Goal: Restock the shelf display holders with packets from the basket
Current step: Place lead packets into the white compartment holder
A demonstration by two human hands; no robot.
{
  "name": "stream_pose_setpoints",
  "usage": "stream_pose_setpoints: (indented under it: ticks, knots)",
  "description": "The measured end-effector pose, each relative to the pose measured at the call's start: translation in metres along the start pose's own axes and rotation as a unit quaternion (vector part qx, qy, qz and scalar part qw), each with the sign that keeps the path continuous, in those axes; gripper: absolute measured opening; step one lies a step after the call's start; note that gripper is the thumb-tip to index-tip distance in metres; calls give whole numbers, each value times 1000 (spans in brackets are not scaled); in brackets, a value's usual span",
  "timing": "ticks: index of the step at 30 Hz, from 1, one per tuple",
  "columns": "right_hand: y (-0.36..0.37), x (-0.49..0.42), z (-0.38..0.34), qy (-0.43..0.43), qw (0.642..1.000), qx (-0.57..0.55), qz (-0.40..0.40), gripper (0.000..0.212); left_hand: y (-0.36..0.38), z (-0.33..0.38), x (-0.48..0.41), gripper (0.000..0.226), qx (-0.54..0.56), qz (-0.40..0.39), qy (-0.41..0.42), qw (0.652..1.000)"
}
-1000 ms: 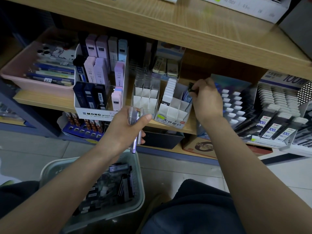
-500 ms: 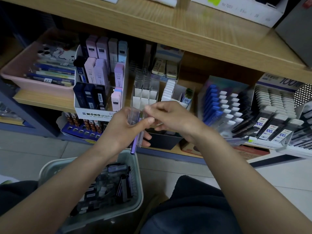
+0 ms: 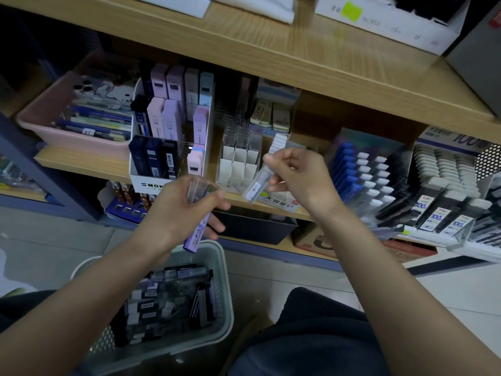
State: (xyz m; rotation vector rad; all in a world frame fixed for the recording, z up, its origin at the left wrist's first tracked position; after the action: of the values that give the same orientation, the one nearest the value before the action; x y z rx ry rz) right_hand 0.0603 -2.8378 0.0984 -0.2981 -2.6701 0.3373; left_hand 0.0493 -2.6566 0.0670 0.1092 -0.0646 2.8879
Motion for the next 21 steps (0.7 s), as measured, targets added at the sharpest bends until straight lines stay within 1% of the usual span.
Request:
stream_pose_setpoints:
  ticks: [2, 7, 11, 13, 17, 21]
  knots:
    - [-3, -3, -2, -18, 999, -29, 21, 18, -7, -3, -2, 5, -19, 16, 4, 1000]
    - [10, -8, -8, -58, 996, -52, 38, 7, -21, -7, -5, 2, -33, 41, -3, 999]
    - [19, -16, -19, -126, 986, 14, 105, 10, -29, -6, -6, 5, -24, 48, -10, 999]
    - [22, -24, -20, -142, 980, 47, 131, 9, -31, -5, -5, 4, -16, 45, -14, 999]
    - [33, -41, -19, -164, 973, 82, 138, 9, -36, -6, -5, 5, -6, 46, -14, 999]
    - [49, -56, -17, -179, 969, 112, 125, 12, -42, -9, -7, 4, -9, 47, -20, 999]
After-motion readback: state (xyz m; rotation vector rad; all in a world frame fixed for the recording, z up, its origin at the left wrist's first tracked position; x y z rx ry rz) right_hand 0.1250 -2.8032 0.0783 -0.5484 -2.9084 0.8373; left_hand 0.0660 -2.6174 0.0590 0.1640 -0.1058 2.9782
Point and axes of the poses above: each hand's wrist, its own x-axis away from the middle knuckle, its own y-axis out of the palm, z = x × y, the point moved 5 cm from there along -x, towards the middle knuckle, and after that the axes turned 13 degrees about y, right-handed, at the moved point
